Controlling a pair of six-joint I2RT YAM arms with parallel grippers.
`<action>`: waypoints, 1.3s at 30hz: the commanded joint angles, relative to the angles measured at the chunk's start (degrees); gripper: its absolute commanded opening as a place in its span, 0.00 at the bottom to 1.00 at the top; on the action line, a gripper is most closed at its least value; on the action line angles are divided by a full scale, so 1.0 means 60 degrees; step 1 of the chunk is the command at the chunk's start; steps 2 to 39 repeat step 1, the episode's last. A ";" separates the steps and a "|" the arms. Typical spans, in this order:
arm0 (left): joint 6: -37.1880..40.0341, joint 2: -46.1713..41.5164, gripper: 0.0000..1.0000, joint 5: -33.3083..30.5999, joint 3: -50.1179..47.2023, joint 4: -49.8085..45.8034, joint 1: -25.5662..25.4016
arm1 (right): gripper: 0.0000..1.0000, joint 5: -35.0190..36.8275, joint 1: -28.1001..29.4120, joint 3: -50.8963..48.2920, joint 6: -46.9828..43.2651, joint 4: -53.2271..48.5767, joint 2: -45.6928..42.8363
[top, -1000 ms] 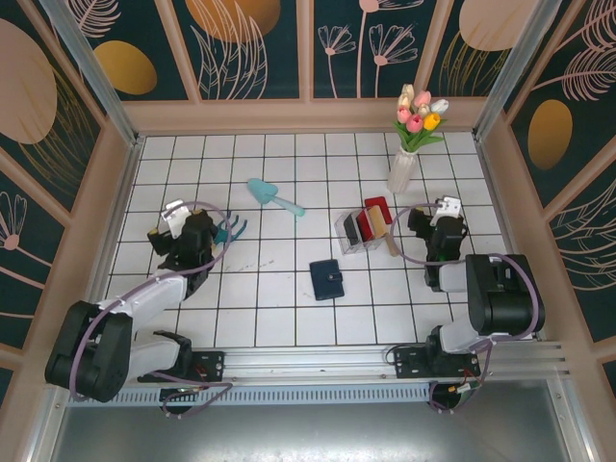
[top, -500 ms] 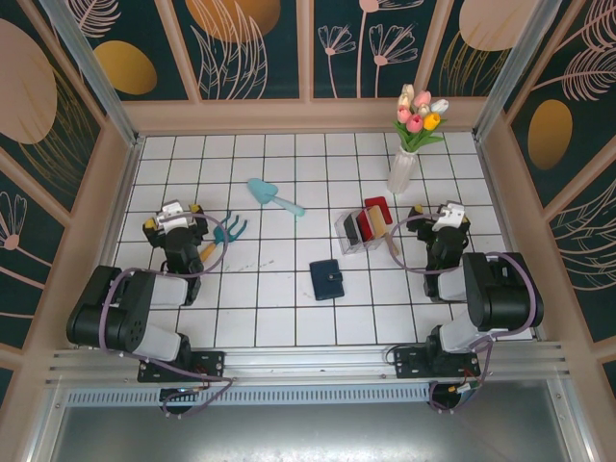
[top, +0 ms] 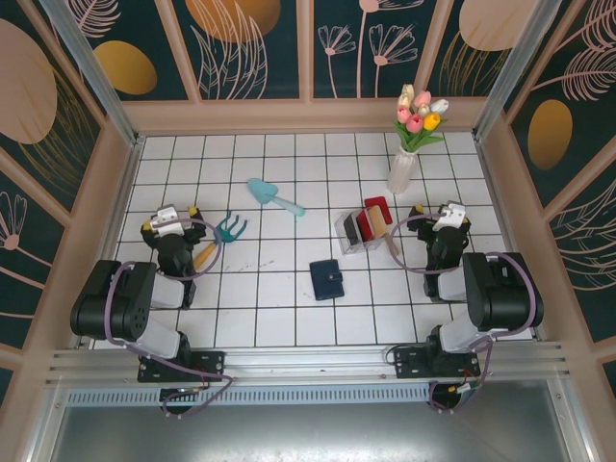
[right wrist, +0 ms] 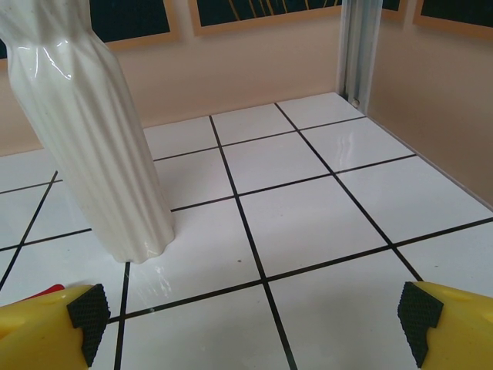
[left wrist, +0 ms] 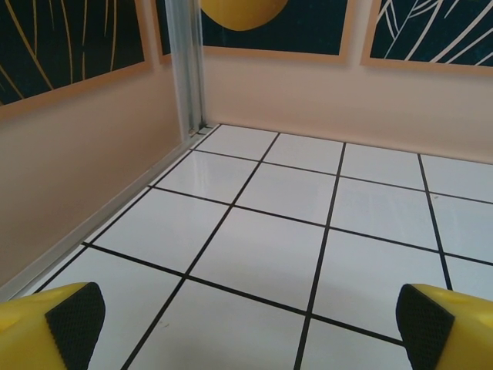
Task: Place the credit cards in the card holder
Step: Reset both arms
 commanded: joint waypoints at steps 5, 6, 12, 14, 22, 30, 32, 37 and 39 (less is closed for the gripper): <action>-0.0164 -0.0066 0.99 0.0188 0.0147 0.0337 0.0066 | 0.99 -0.0002 -0.0065 -0.0039 0.0122 0.0478 0.0042; -0.0164 -0.0066 0.99 0.0188 0.0147 0.0337 0.0066 | 0.99 -0.0002 -0.0065 -0.0039 0.0122 0.0478 0.0042; -0.0164 -0.0066 0.99 0.0188 0.0147 0.0337 0.0066 | 0.99 -0.0002 -0.0065 -0.0039 0.0122 0.0478 0.0042; -0.0164 -0.0066 0.99 0.0188 0.0147 0.0337 0.0066 | 0.99 -0.0002 -0.0065 -0.0039 0.0122 0.0478 0.0042; -0.0164 -0.0066 0.99 0.0188 0.0147 0.0337 0.0066 | 0.99 -0.0002 -0.0065 -0.0039 0.0122 0.0478 0.0042; -0.0164 -0.0066 0.99 0.0188 0.0147 0.0337 0.0066 | 0.99 -0.0002 -0.0065 -0.0039 0.0122 0.0478 0.0042; -0.0164 -0.0066 0.99 0.0188 0.0147 0.0337 0.0066 | 0.99 -0.0002 -0.0065 -0.0039 0.0122 0.0478 0.0042; -0.0164 -0.0066 0.99 0.0188 0.0147 0.0337 0.0066 | 0.99 -0.0002 -0.0065 -0.0039 0.0122 0.0478 0.0042; -0.0164 -0.0066 0.99 0.0188 0.0147 0.0337 0.0066 | 0.99 -0.0002 -0.0065 -0.0039 0.0122 0.0478 0.0042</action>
